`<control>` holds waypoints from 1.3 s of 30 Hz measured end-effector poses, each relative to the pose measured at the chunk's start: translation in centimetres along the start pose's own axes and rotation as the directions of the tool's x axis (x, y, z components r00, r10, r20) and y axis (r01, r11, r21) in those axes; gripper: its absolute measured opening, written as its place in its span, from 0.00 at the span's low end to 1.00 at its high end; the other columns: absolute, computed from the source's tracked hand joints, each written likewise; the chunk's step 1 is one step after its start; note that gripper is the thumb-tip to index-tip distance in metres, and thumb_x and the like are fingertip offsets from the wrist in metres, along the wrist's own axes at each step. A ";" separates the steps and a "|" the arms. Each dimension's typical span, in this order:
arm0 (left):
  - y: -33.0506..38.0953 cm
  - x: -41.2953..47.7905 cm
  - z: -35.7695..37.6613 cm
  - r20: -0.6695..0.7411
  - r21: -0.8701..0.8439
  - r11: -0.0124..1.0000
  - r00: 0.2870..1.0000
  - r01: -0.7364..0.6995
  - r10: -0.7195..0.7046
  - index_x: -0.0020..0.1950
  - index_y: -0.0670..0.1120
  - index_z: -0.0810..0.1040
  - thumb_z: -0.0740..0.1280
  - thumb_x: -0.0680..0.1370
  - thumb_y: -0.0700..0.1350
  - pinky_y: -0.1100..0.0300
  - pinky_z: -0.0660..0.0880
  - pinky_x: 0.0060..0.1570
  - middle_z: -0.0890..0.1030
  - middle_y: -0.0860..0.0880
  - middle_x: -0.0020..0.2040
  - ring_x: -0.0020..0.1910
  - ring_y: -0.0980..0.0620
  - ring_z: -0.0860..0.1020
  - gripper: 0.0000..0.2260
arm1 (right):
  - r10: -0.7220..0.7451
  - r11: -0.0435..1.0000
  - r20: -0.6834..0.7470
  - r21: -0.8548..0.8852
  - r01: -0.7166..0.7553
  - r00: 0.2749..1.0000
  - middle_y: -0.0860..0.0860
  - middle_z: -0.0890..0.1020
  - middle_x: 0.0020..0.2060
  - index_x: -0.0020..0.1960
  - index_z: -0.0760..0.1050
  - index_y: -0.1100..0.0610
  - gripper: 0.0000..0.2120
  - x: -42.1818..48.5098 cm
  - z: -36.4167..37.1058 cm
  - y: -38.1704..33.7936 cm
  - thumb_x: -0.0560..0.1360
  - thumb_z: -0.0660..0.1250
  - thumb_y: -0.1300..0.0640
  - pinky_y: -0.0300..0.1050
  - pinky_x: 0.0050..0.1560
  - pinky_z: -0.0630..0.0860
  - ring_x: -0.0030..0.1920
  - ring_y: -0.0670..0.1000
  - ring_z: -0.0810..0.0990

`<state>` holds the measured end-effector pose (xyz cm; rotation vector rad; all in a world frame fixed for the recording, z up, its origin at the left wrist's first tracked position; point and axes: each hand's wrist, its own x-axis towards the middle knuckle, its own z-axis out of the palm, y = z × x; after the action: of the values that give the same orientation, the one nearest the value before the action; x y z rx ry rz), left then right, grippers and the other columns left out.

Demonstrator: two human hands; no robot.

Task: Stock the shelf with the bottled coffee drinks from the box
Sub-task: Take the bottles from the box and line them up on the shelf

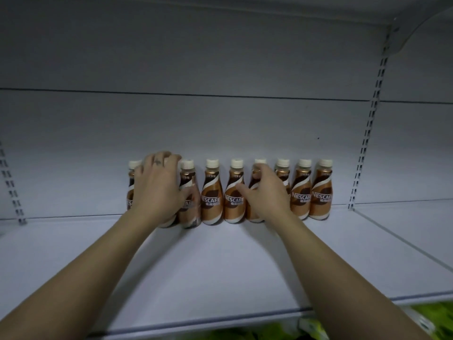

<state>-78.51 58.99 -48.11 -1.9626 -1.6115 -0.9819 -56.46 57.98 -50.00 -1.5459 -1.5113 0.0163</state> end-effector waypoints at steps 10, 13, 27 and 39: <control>-5.8 -4.6 4.4 0.354 -0.483 0.662 0.819 0.574 -0.452 0.76 0.57 0.33 0.83 0.56 0.56 0.36 0.55 0.71 0.44 0.43 0.79 0.77 0.39 0.50 0.68 | 0.006 0.995 0.056 -0.103 0.000 0.998 0.56 0.80 0.58 0.67 0.67 0.57 0.30 3.9 1.9 -2.1 0.71 0.72 0.44 0.56 0.55 0.78 0.57 0.58 0.79; -5.3 -5.2 5.3 0.353 -0.410 0.738 0.839 0.536 -0.413 0.76 0.56 0.34 0.82 0.54 0.59 0.35 0.64 0.67 0.53 0.42 0.77 0.74 0.37 0.59 0.68 | 0.040 0.994 0.027 -0.103 -0.037 0.999 0.56 0.82 0.51 0.58 0.74 0.58 0.21 4.5 2.0 -2.0 0.72 0.72 0.46 0.55 0.52 0.79 0.52 0.57 0.80; -4.0 -4.7 6.5 0.254 -0.284 0.766 0.816 0.576 -0.520 0.76 0.54 0.33 0.80 0.54 0.63 0.33 0.63 0.65 0.54 0.40 0.75 0.71 0.33 0.62 0.67 | -0.212 0.940 0.112 -0.250 0.234 0.971 0.52 0.79 0.57 0.69 0.68 0.52 0.31 5.7 2.9 -7.3 0.73 0.65 0.36 0.50 0.51 0.78 0.55 0.54 0.79; -4.1 -4.5 6.7 0.256 -0.305 0.759 0.818 0.574 -0.515 0.76 0.55 0.34 0.80 0.55 0.63 0.32 0.60 0.67 0.52 0.42 0.77 0.73 0.34 0.60 0.66 | -0.206 0.952 0.222 -0.179 0.248 0.953 0.52 0.83 0.50 0.56 0.80 0.55 0.14 6.9 4.1 -7.1 0.74 0.71 0.49 0.48 0.53 0.79 0.51 0.51 0.81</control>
<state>-81.10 61.61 -56.36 -1.8530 -2.3181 -1.4761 -62.73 64.32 -44.09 -1.5563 -1.8967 -0.1240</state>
